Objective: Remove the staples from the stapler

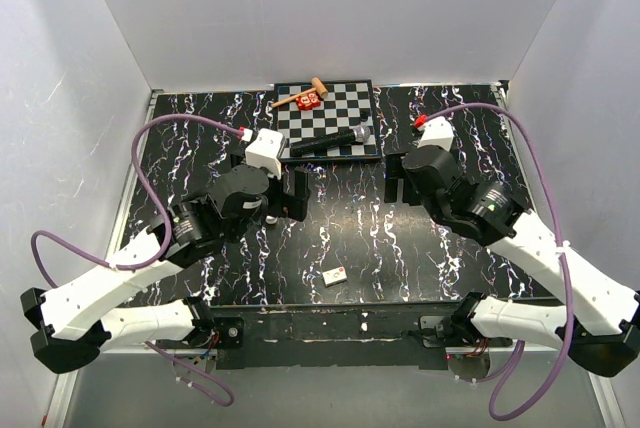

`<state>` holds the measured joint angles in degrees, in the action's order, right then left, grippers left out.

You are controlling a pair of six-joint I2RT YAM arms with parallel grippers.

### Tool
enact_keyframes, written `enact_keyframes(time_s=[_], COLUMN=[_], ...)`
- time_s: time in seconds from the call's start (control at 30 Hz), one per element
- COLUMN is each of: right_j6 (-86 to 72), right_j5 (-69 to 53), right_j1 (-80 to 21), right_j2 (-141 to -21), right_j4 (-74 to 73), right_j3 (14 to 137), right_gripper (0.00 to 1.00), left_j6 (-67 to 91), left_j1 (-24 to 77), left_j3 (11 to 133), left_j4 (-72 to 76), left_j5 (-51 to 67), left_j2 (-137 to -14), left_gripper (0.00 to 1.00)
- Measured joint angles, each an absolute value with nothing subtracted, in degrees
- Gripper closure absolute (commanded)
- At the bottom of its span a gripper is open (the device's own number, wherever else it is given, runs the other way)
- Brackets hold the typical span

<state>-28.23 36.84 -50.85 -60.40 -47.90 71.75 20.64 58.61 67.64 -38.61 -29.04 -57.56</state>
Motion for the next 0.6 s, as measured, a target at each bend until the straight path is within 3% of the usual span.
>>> enact_keyframes(time_s=[0.6], right_j6=[-25.2], right_j5=[39.7], right_j1=[-50.9], right_j2=[-56.0], right_j4=[-49.4], right_j3=[73.6], right_gripper=[0.07], left_j6=[16.5], left_j1=[58.6], left_j3=[69.5], left_j4=[-37.8], left_j5=[-30.2], left_j2=[-57.9], left_gripper=[0.02])
